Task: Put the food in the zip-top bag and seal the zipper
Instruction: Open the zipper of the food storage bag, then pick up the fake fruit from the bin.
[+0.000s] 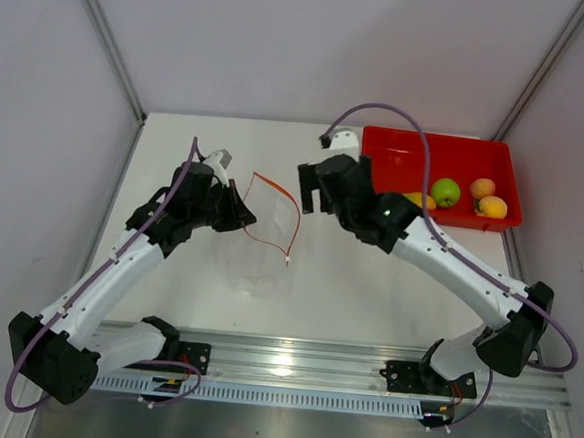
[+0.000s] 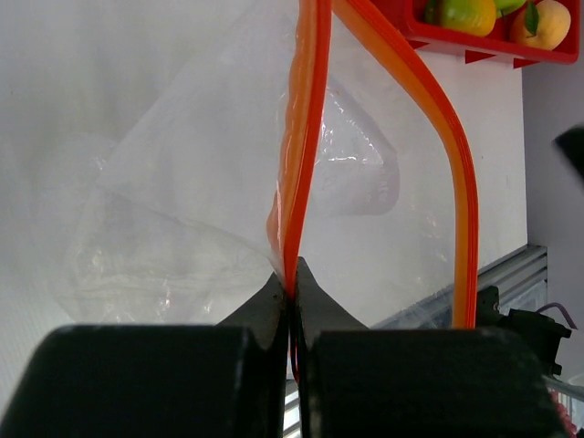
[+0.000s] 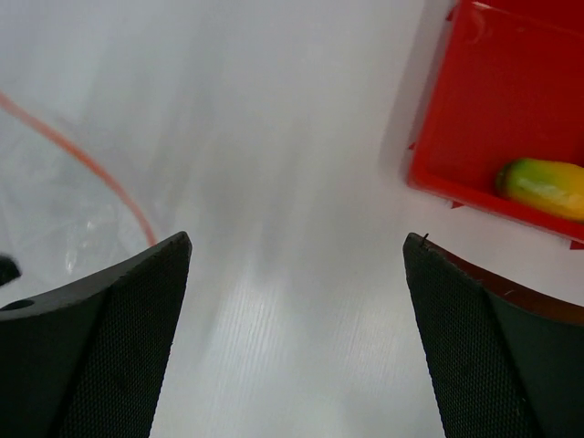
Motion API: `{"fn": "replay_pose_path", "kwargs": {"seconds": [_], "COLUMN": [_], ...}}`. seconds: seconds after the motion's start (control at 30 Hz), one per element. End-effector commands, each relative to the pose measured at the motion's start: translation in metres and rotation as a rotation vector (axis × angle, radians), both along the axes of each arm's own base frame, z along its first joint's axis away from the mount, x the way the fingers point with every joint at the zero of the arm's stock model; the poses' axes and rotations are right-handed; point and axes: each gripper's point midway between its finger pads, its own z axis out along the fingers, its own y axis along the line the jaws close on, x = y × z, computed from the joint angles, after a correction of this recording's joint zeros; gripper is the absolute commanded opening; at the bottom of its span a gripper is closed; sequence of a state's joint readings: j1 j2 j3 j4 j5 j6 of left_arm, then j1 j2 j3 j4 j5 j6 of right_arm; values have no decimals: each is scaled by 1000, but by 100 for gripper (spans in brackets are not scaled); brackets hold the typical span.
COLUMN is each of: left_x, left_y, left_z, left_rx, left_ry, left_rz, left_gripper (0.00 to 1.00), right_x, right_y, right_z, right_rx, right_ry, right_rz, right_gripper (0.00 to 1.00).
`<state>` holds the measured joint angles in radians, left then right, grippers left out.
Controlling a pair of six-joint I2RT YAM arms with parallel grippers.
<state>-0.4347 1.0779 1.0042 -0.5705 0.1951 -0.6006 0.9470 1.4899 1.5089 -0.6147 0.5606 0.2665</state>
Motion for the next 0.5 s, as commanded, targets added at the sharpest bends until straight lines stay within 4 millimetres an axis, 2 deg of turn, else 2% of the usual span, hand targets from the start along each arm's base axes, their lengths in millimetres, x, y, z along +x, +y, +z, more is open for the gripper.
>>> {"fn": "replay_pose_path", "kwargs": {"seconds": [0.0,0.1,0.13,0.2,0.23,0.3,0.33,0.37,0.43,0.47], "left_x": [4,3,3,1,2,-1,-1,-1,-3,-3], "left_y": [-6,-8,-9,-10,-9,-9,-9,-8,-7,-7], "left_z": [18,17,20,16,18,16,16,15,12,12], "left_rx": [-41,-37,-38,-40,-42,-49,-48,-46,-35,-33], "left_ry": [-99,-95,-94,-82,-87,-89,-90,-86,-79,-77], "left_rz": [-33,-47,-52,-60,-58,-60,-59,-56,-59,-60], "left_gripper": [1,1,1,1,0,1,0,0,1,0], "right_x": [27,42,55,65,77,88,95,101,117,124], "right_y": [-42,-74,-94,-105,-128,-148,-156,-175,-197,-216], "right_z": [28,30,31,32,30,33,28,27,27,26], "right_rx": [118,173,225,300,327,341,334,334,332,374], "right_ry": [-36,-45,-37,4,13,12,21,16,11,14], "right_rz": [-135,-251,-328,-340,-413,-476,-506,-570,-672,-761], "right_gripper": [100,99,99,99,100,99,99,99,100,99]}}
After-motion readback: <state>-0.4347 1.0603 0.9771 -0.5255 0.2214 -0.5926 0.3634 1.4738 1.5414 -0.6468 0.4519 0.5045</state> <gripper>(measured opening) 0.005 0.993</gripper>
